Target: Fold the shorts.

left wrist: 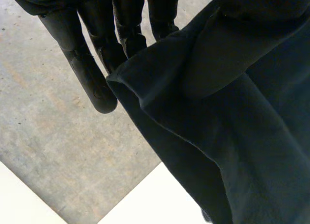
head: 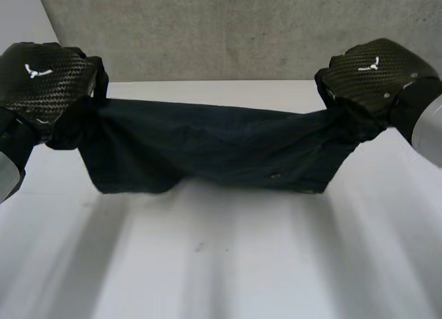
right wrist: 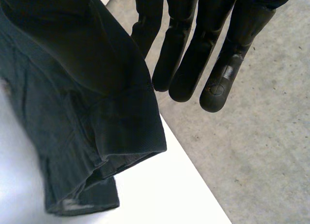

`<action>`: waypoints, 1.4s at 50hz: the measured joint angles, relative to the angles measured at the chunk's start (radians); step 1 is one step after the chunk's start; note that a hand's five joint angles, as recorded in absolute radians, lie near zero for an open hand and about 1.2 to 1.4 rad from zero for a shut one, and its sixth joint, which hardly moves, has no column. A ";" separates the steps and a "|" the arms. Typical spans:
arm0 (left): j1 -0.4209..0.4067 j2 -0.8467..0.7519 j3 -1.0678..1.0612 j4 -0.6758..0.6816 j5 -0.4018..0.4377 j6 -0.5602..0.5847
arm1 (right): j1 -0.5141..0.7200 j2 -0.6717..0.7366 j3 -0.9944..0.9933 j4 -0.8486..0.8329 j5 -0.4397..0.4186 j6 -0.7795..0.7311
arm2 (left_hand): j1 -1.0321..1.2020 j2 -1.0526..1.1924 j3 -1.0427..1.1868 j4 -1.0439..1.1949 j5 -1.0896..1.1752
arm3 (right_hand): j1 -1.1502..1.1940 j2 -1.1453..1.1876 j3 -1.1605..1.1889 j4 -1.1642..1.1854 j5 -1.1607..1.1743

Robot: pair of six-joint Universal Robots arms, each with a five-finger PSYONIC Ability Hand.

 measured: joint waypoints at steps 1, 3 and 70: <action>0.000 0.000 0.000 0.000 0.000 0.000 | 0.000 0.000 0.000 0.000 0.000 0.000 | 0.000 0.000 0.000 0.000 0.000 | 0.000 0.000 0.000 0.000 0.000; -0.007 -0.055 -0.003 -0.006 -0.002 0.046 | -0.002 0.065 -0.044 0.042 0.003 -0.010 | 0.000 0.000 0.000 0.000 0.000 | 0.000 0.000 0.000 0.000 0.000; -0.183 -0.915 0.082 0.670 -0.220 0.263 | 0.050 0.699 -0.013 -0.549 0.127 -0.022 | 0.017 0.003 0.004 0.001 0.000 | 0.005 0.000 0.015 0.001 0.024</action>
